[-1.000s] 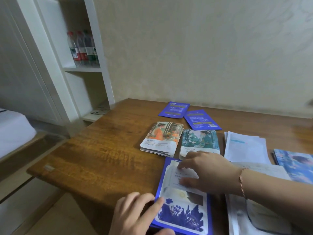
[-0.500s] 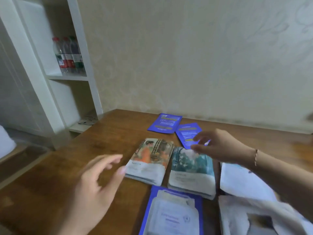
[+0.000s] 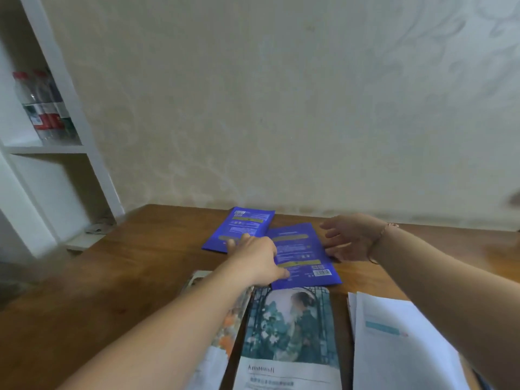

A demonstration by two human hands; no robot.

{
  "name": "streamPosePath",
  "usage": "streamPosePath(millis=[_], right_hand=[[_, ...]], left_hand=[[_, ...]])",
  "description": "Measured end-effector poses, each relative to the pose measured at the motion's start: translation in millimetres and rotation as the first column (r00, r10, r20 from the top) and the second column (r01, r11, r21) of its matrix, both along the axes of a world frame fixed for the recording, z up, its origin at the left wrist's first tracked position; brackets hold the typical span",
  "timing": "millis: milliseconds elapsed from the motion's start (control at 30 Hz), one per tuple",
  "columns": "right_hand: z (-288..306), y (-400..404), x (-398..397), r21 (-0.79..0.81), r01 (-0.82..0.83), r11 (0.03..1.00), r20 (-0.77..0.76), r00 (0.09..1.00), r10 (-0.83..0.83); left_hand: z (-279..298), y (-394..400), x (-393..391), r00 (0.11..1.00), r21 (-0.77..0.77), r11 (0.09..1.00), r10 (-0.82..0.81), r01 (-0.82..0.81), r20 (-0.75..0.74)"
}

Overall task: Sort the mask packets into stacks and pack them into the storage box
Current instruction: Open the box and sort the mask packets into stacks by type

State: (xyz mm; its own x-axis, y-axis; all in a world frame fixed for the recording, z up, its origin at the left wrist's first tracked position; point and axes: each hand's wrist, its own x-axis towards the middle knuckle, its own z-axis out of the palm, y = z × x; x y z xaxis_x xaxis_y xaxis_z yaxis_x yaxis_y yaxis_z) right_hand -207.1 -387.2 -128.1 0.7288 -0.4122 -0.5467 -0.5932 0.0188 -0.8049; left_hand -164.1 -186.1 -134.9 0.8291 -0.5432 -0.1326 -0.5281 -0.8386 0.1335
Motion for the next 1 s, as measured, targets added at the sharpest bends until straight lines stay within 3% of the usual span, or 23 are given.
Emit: streamPosePath(millis=[133, 300, 367, 467, 533, 567, 600, 633, 667, 733, 800, 900, 933, 1000], right_hand=[[-13, 0, 6, -0.037, -0.083, 0.996, -0.049, 0.995, 0.082], [-13, 7, -6, -0.340, -0.107, 0.934, -0.022, 0.994, 0.106], [-13, 0, -13, -0.302, -0.064, 0.951, 0.033, 0.996, 0.077], [-8, -13, -29, -0.233, -0.025, 0.972, 0.137, 0.989, 0.058], [2, -19, -44, -0.208, -0.011, 0.978, 0.281, 0.957, 0.070], [7, -20, -52, -0.212, -0.022, 0.977, 0.354, 0.930, 0.097], [14, -17, -60, -0.212, -0.033, 0.977, 0.424, 0.897, 0.123], [21, -12, -69, -0.203, -0.053, 0.978, 0.491, 0.859, 0.148], [29, -3, -78, -0.191, -0.080, 0.978, 0.558, 0.811, 0.175], [42, 17, -97, -0.223, -0.135, 0.965, 0.683, 0.685, 0.254], [47, 36, -119, -0.434, -0.161, 0.887, 0.742, 0.495, 0.453], [42, 55, -145, -0.835, -0.051, 0.548, 0.505, 0.322, 0.801], [37, 58, -151, -0.896, -0.016, 0.443, 0.422, 0.280, 0.862], [30, 63, -160, -0.951, 0.033, 0.306, 0.304, 0.260, 0.917]], left_hand=[[-6, -3, -7, 0.999, -0.018, 1.000, -0.024, 0.024, -0.025], [-13, -16, -16, 0.995, 0.010, 0.997, -0.077, 0.076, 0.068], [-14, -16, -19, 0.994, -0.048, 0.995, -0.083, 0.086, 0.065], [-8, -13, -23, 0.996, -0.368, 0.927, -0.056, 0.077, 0.068], [3, -7, -28, 0.995, -0.655, 0.754, -0.007, -0.058, -0.097], [8, -4, -32, 0.954, -0.758, 0.616, -0.033, -0.215, -0.297], [14, 0, -37, 0.846, -0.782, 0.472, -0.126, -0.408, -0.518], [19, 7, -44, 0.694, -0.731, 0.373, -0.256, -0.571, -0.673], [23, 14, -52, 0.538, -0.652, 0.332, -0.376, -0.681, -0.754], [26, 27, -66, 0.257, -0.511, 0.330, -0.579, -0.794, -0.774], [25, 41, -76, 0.068, -0.422, 0.315, -0.729, -0.850, -0.681], [30, 69, -90, -0.040, -0.415, 0.316, -0.833, -0.853, -0.552], [31, 79, -96, -0.033, -0.455, 0.330, -0.836, -0.827, -0.547], [29, 94, -108, 0.071, -0.538, 0.361, -0.779, -0.762, -0.624]])
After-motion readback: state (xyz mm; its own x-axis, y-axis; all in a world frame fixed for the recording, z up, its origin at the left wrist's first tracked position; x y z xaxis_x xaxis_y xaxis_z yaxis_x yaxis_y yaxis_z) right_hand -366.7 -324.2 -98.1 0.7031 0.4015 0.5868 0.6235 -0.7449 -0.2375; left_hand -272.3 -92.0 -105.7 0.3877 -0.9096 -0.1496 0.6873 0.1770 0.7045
